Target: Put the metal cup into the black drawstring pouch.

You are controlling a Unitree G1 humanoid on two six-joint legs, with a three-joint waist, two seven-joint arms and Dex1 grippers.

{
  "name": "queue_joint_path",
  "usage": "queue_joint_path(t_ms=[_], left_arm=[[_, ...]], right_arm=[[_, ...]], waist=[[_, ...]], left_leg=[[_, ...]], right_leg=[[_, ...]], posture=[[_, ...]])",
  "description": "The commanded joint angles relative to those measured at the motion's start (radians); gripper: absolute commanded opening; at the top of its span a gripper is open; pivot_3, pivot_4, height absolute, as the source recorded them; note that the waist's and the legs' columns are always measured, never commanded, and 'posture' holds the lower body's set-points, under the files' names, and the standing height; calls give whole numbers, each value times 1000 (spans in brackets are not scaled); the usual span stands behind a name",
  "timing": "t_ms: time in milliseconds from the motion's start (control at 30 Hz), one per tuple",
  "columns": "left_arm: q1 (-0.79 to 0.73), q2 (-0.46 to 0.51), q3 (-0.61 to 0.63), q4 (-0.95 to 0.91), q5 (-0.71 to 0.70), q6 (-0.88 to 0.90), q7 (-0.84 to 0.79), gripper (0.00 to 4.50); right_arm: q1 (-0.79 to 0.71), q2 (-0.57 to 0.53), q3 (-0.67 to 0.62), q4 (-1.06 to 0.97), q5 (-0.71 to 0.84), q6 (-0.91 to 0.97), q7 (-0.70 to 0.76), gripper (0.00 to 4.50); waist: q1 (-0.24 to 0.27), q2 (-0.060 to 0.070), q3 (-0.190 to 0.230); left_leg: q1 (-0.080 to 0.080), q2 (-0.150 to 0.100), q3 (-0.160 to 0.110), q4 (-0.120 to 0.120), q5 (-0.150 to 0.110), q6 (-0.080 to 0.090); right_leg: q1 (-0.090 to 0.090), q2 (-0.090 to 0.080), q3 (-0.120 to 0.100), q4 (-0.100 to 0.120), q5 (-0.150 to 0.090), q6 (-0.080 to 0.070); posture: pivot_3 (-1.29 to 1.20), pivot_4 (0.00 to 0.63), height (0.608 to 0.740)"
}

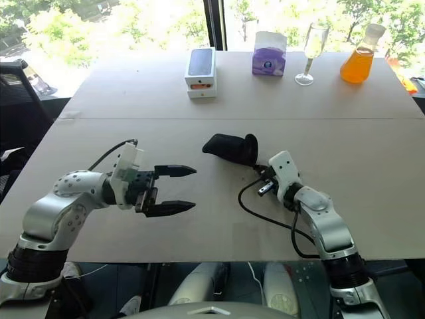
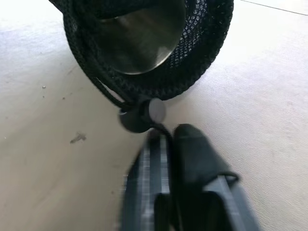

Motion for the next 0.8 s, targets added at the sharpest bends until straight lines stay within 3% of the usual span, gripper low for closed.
queue_joint_path(t_ms=[33, 233, 433, 667, 800], left_arm=[[-1, -14, -4, -35, -12, -16, 20, 4500], [-93, -70, -56, -51, 21, 79, 189, 4500], [-297, -201, -148, -32, 79, 152, 372, 4500], [-591, -456, -260, 210, 202, 113, 516, 4500], [-670, -526, -264, 327, 220, 78, 507, 4500]], right_arm=[[26, -48, 17, -45, -35, -8, 17, 49], [6, -187, -63, -207, -190, -55, -66, 49], [-63, -317, -138, -343, -308, -44, -87, 49], [-264, -402, -111, -343, -404, -72, -39, 49], [-302, -426, -90, -346, -412, -103, 12, 49]], waist=[[1, 0, 0], [17, 2, 2], [16, 1, 1], [14, 0, 2], [11, 0, 2]], left_leg=[[0, 0, 0, 0, 0, 0], [-1, 0, 0, 0, 0, 0], [-2, -1, 1, 2, 0, 0], [-4, -1, 3, 3, 0, 0], [-4, -1, 3, 3, 0, 0]], right_leg=[[0, 0, 0, 0, 0, 0], [-1, 0, 0, 0, 0, 0], [-1, 0, -1, 0, 0, 1], [-1, 1, 0, 0, 0, 1], [-1, -1, 0, -1, 0, 1]], posture=[[0, 150, 740], [0, 150, 740], [0, 150, 740], [0, 150, 740], [0, 150, 740]])
